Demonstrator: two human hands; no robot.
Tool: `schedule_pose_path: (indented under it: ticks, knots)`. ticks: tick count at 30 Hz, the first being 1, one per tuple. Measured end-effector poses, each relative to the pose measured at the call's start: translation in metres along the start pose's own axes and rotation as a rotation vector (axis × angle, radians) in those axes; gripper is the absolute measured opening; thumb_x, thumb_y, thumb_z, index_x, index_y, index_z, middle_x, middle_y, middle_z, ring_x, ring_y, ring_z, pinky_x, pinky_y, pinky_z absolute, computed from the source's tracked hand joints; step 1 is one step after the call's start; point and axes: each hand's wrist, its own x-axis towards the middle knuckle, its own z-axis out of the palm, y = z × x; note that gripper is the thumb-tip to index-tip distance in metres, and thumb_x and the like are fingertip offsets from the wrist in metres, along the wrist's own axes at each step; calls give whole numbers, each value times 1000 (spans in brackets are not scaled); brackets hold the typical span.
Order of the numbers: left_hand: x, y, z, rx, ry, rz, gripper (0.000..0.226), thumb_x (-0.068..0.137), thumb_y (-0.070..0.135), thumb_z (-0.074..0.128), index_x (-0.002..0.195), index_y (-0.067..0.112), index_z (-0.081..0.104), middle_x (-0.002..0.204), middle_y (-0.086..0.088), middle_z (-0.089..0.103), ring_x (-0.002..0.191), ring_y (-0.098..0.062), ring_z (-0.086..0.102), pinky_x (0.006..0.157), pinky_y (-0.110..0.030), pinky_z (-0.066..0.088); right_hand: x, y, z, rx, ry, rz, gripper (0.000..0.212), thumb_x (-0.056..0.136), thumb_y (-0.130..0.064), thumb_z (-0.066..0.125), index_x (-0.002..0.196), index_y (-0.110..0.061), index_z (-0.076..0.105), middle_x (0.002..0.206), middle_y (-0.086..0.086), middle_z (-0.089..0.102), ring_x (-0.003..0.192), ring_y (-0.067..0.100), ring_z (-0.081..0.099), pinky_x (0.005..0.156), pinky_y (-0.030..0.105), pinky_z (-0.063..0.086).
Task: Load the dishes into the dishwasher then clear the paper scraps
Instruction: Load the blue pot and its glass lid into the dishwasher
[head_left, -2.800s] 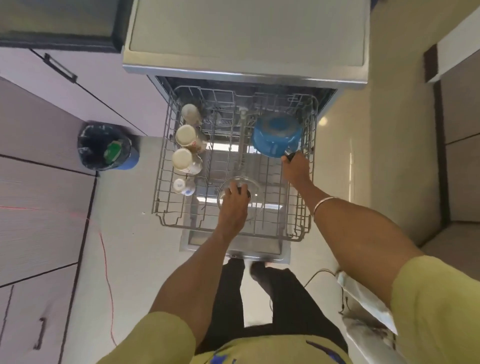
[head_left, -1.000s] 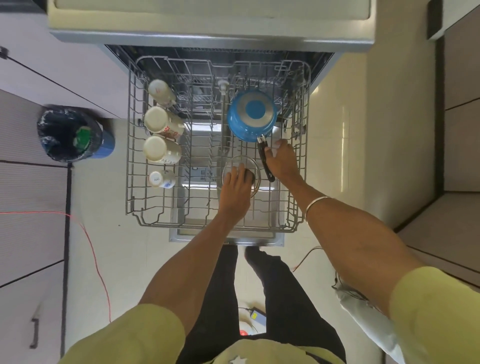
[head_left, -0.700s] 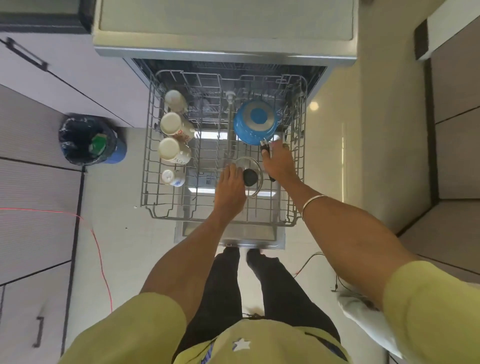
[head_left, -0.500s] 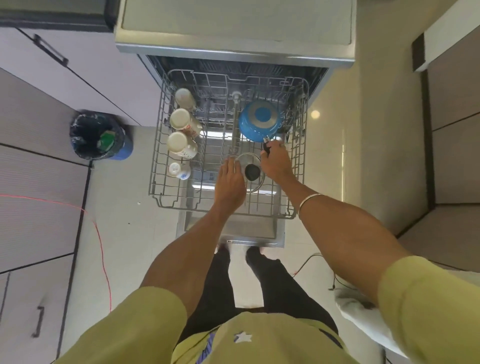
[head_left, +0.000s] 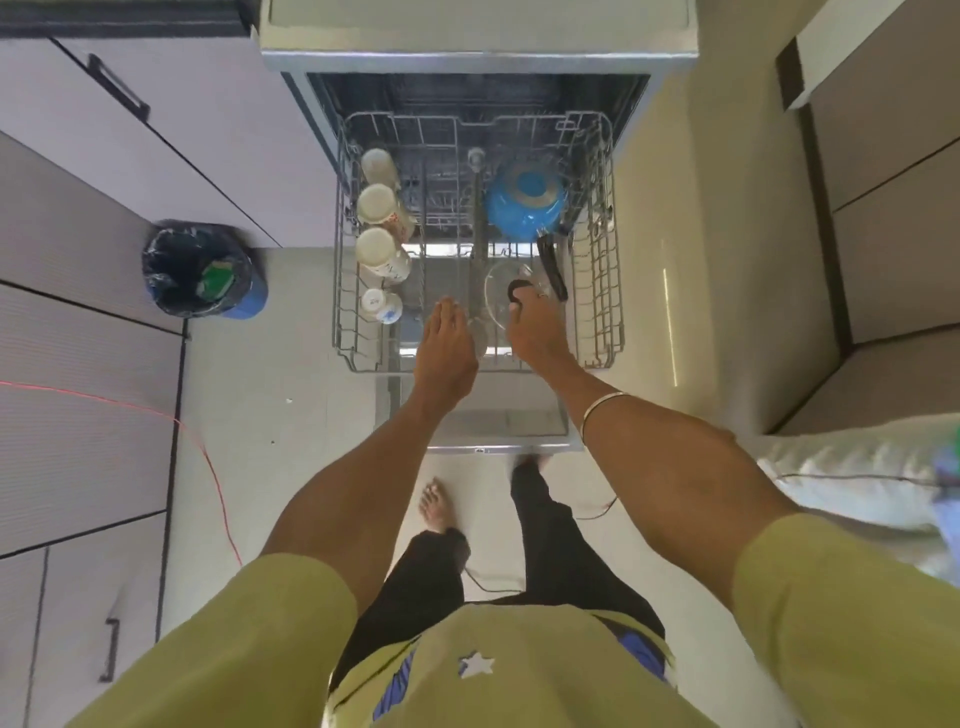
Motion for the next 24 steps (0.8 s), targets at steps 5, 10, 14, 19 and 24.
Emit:
schedule_pose_path:
  ticks: [5,10,14,19,24]
  knots:
    - [-43,-35,7,10,56,102,58,92,-7,42,148,-6,30,155,-24,31,147,-35,24,120,-40,18,-47,5,30,-2,10,24,24,100,-14,35,112,-7,55,98,16,60,89,31,60,73,38,50]
    - [-65,-61,21,-18,-31,68,55,95,-3,41,149,-3,30,157,-21,29,148,-33,24,121,-43,25,-78,14,46,-44,-74,94,43,92,4,45,134,-1,50,124,21,56,115,33,54,91,35,46]
    - [-65,-67,34,-58,-60,43,48,101,5,39,147,-2,33,156,-20,30,148,-33,24,121,-42,23,-84,27,60,-18,-84,113,54,87,10,44,141,-1,46,130,20,54,123,31,51,99,33,44]
    - [-47,-67,63,-58,-64,51,50,104,9,33,151,-3,23,159,-23,19,150,-33,13,122,-41,10,-67,46,85,-221,-1,18,47,86,6,51,133,-4,54,123,15,60,118,30,52,105,37,36]
    - [-25,-71,108,-44,-79,2,40,99,6,44,138,-1,43,147,-21,42,146,-35,25,123,-45,15,-35,59,126,-279,-19,-17,40,86,2,53,125,-6,56,122,12,62,120,26,53,110,35,30]
